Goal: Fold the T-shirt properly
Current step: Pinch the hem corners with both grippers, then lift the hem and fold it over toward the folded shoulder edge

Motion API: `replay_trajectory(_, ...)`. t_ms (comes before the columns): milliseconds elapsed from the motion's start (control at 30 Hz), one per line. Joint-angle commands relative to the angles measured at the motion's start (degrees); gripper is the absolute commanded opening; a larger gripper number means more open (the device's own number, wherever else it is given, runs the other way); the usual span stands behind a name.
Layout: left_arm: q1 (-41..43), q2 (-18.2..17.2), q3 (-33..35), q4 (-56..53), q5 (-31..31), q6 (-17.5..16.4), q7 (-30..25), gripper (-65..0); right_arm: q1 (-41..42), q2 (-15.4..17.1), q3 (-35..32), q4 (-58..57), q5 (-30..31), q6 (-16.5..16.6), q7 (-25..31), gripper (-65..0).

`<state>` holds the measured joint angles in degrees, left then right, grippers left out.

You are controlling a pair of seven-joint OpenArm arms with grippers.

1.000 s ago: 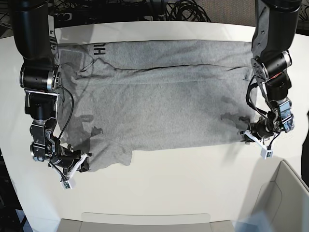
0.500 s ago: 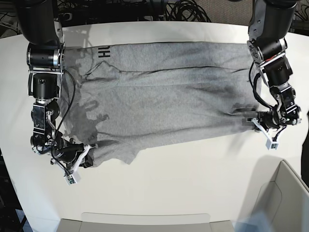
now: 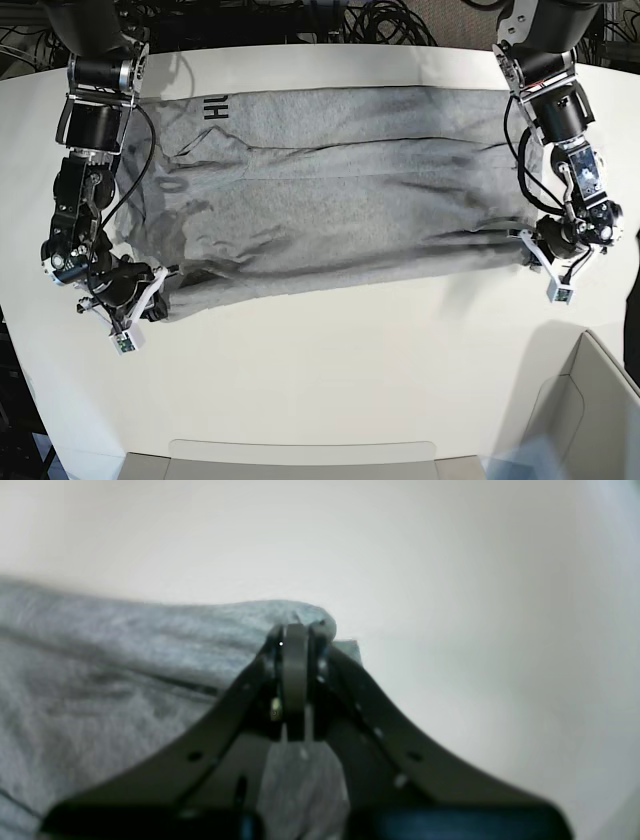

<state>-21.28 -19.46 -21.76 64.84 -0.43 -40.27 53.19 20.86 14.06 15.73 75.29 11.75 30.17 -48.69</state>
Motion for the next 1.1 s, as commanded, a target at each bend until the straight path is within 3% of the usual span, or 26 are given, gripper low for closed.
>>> replay_trajectory(0, -0.57, -0.89, -0.09, 2.81, 0.03, 0.27, -0.13, -65.0, 0.90, 0.66, 0.23, 2.21, 0.52, 0.11, 1.08, -65.0)
replay_trajectory(233, 2.77, -0.71, -0.09, 8.26, 0.03, 0.27, 0.04, -65.0, -2.97, 0.66, 2.78, 8.45, 0.78, 0.11, -1.20, -65.0)
replay_trajectory(467, 7.78, -0.62, 0.00, 17.75, 0.12, 0.27, 4.00, -65.0, -7.10, 0.57, 6.56, 16.19, 0.78, 0.29, -4.37, -65.0)
replay_trajectory(900, 13.67, -0.62, -0.09, 19.86, 0.12, 0.27, 4.70, -65.0, -16.60, 0.13, 8.85, 24.63, 0.87, 0.29, -4.46, -65.0)
replay_trajectory(1067, 18.16, -0.62, -0.09, 27.16, 0.12, 0.27, 4.70, -65.0, -17.21, 0.13, 12.01, 27.88, 1.92, 1.08, -10.87, -65.0)
